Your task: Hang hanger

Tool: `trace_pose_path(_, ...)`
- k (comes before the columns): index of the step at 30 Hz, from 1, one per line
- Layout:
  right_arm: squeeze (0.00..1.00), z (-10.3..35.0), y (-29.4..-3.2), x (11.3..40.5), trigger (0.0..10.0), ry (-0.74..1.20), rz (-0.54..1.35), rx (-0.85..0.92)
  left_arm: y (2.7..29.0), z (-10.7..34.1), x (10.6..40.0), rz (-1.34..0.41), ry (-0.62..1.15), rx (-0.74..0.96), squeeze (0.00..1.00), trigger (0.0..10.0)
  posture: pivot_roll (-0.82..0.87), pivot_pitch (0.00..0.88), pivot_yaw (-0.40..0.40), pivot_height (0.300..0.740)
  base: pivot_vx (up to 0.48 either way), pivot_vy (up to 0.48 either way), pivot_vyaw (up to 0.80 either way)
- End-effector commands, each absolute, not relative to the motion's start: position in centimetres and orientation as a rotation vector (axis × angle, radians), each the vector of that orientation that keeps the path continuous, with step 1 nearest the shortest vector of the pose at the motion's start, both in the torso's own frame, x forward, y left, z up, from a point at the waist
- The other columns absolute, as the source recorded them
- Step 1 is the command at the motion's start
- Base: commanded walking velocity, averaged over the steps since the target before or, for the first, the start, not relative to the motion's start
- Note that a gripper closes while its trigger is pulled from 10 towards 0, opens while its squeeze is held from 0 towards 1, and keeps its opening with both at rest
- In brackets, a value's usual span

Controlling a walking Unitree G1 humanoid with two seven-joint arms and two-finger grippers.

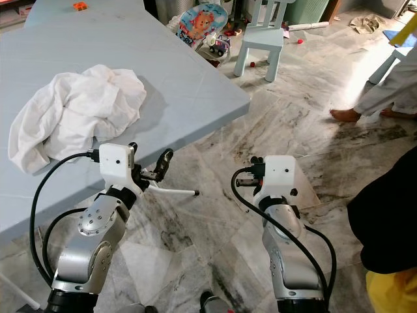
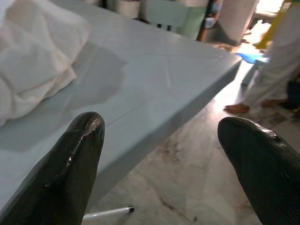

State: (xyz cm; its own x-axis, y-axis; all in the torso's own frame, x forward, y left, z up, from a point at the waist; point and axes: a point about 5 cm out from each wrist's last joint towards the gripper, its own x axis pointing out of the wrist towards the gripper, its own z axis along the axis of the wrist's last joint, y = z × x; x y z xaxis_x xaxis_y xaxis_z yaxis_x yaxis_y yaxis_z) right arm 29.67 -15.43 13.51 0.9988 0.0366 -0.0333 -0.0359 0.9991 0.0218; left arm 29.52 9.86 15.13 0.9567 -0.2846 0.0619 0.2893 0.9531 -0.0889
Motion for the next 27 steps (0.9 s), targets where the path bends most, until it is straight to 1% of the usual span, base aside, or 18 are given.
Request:
trace_pose_path(1,0.0,13.06,-15.54,29.6,10.0,0.056,0.03,0.03,9.74,15.07,29.44,-0.305,-0.038,-0.098,0.0,10.0,-0.05,0.192,-0.029,0.74,0.0,0.337,-0.77)
trace_pose_path(8,0.0,12.86,-15.49,29.38,10.0,0.062,0.026,0.032,9.75,14.8,29.33,-0.303,-0.021,-0.087,0.0,10.0,-0.06,0.206,-0.025,0.74,0.0,0.319,-0.77)
trace_pose_path(9,0.0,12.85,-15.48,29.34,10.0,0.063,0.026,0.031,9.72,14.84,29.31,-0.314,-0.03,-0.058,0.0,10.0,-0.06,0.206,-0.025,0.74,0.0,0.0,-0.77)
trace_pose_path(12,0.0,12.94,-15.51,29.33,10.0,0.057,0.021,0.035,9.7,15.08,29.23,-0.325,-0.055,-0.052,0.0,10.0,-0.06,0.21,-0.025,0.74,0.0,0.0,-0.77)
trace_pose_path(13,0.0,13.17,-15.49,29.37,10.0,0.046,0.027,0.034,9.56,15.17,29.15,-0.354,-0.052,-0.053,0.0,10.0,-0.06,0.214,-0.025,0.74,0.0,0.0,0.0)
trace_pose_path(18,0.0,13.31,-15.54,29.4,10.0,0.042,0.025,0.022,9.2,15.58,29.02,-0.389,-0.071,-0.082,0.0,10.0,-0.06,0.217,-0.025,0.74,0.0,0.0,0.0)
trace_pose_path(21,0.0,13.14,-15.54,29.42,10.0,0.054,0.023,0.02,9.06,15.62,28.87,-0.398,-0.076,-0.083,0.0,10.0,-0.06,0.217,-0.023,0.74,0.272,0.0,-0.15)
trace_pose_path(27,0.0,13.0,-15.46,29.31,10.0,0.057,0.024,0.027,8.77,15.59,28.66,-0.42,-0.075,-0.091,0.0,10.0,-0.06,0.221,-0.018,0.74,0.358,0.0,-0.78)
